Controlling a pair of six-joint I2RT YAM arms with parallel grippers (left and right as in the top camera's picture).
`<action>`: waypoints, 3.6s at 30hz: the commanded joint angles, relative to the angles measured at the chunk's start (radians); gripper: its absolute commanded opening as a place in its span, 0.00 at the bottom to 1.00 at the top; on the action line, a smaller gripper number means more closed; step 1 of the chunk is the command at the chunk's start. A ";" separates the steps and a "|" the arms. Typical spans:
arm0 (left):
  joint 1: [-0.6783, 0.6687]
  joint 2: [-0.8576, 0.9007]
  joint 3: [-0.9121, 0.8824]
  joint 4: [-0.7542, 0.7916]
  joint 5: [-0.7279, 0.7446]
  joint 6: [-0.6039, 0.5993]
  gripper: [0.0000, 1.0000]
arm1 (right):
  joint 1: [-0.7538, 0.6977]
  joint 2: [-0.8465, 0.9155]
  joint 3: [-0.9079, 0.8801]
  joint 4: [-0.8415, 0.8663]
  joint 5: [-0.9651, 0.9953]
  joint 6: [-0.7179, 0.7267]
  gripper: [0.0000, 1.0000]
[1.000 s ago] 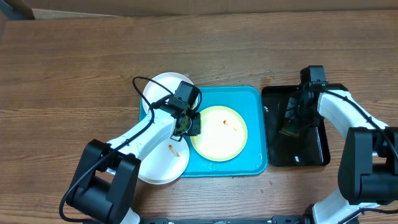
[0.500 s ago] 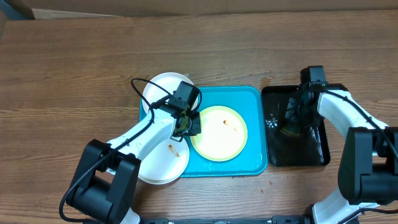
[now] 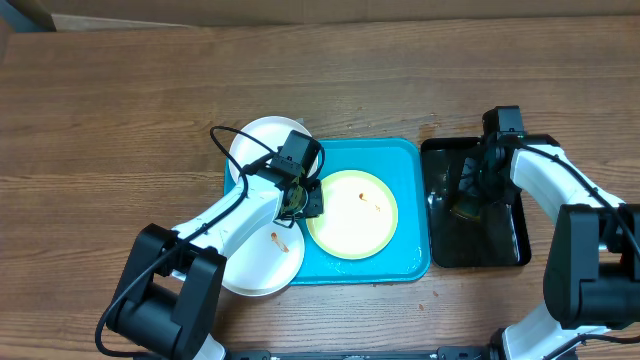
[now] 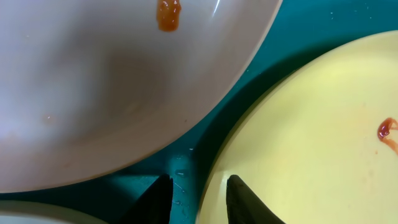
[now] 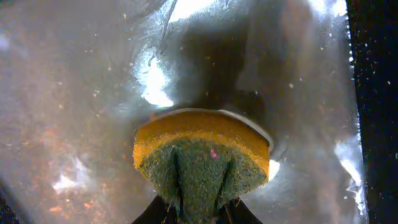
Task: Clean dirty plates on tray and stack at the side
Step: 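Close the right gripper on the green sponge in the black tray, then lift the sponge with the right gripper while left holds the plate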
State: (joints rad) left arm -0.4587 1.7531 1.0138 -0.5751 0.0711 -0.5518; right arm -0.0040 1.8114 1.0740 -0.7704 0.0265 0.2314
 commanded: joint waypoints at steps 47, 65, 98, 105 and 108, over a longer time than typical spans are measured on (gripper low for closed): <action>-0.025 0.024 -0.005 0.075 0.070 0.193 0.10 | 0.004 -0.004 0.125 -0.182 -0.006 0.031 0.04; -0.025 0.024 -0.002 0.017 0.049 0.134 0.11 | 0.004 -0.004 0.125 -0.187 -0.006 0.032 0.04; -0.025 0.024 0.003 0.045 0.052 0.134 0.29 | 0.005 -0.004 0.125 -0.221 -0.032 0.059 0.04; -0.025 0.024 0.003 0.016 0.090 0.124 0.29 | 0.005 -0.004 0.123 -0.238 -0.032 0.070 0.04; -0.025 0.024 0.003 0.018 0.082 0.119 0.27 | 0.014 -0.003 0.123 -0.237 -0.029 0.080 0.04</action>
State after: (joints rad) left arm -0.4847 1.7660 1.0130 -0.5568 0.1410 -0.4271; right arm -0.0029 1.8114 1.1793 -1.0107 0.0036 0.2928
